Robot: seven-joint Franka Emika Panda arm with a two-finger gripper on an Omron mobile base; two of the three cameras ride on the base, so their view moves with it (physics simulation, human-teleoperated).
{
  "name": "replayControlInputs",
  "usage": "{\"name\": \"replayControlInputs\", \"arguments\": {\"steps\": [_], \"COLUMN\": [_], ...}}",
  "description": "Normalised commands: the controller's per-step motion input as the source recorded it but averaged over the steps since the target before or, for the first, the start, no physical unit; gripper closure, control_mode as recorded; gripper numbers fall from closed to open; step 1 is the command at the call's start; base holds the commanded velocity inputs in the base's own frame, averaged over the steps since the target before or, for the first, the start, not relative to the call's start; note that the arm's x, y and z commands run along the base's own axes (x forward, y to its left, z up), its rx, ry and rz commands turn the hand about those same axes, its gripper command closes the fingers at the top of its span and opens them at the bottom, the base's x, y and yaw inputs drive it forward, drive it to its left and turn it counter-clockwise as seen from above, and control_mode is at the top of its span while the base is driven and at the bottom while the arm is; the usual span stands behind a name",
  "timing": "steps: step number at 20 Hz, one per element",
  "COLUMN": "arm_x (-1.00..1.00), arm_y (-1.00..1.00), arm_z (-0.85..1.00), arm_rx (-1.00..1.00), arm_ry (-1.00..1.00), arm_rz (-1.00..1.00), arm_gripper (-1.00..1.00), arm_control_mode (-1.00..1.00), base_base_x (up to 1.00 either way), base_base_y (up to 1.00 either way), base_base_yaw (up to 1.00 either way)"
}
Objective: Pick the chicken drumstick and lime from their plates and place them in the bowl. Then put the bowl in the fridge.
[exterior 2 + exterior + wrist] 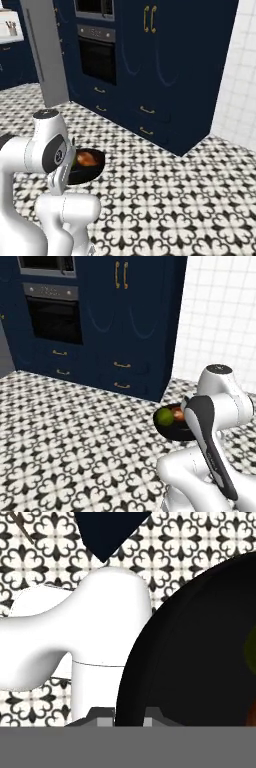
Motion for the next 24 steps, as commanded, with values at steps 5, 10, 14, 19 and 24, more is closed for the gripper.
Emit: {"name": "replayControlInputs", "arguments": {"steps": [5, 10, 14, 19, 24], "arm_x": [0.00, 0.00, 0.00, 0.00, 0.00], "arm_y": [0.00, 0.00, 0.00, 0.00, 0.00], "arm_z": [0.00, 0.00, 0.00, 0.00, 0.00], "arm_rx": [0.00, 0.00, 0.00, 0.00, 0.00], "arm_ry": [0.00, 0.00, 0.00, 0.00, 0.00], "arm_rz": [0.00, 0.00, 0.00, 0.00, 0.00], "arm_gripper": [1.00, 1.00, 1.00, 1.00, 1.00], "arm_control_mode": [1.00, 1.00, 1.00, 1.00, 1.00], "base_base_x": [1.00, 1.00, 1.00, 1.00, 1.00], "base_base_y": [0.04, 0.25, 0.27, 0.18, 0.01], "base_base_yaw": [0.50, 0.46, 0.45, 0.47, 0.40]}}
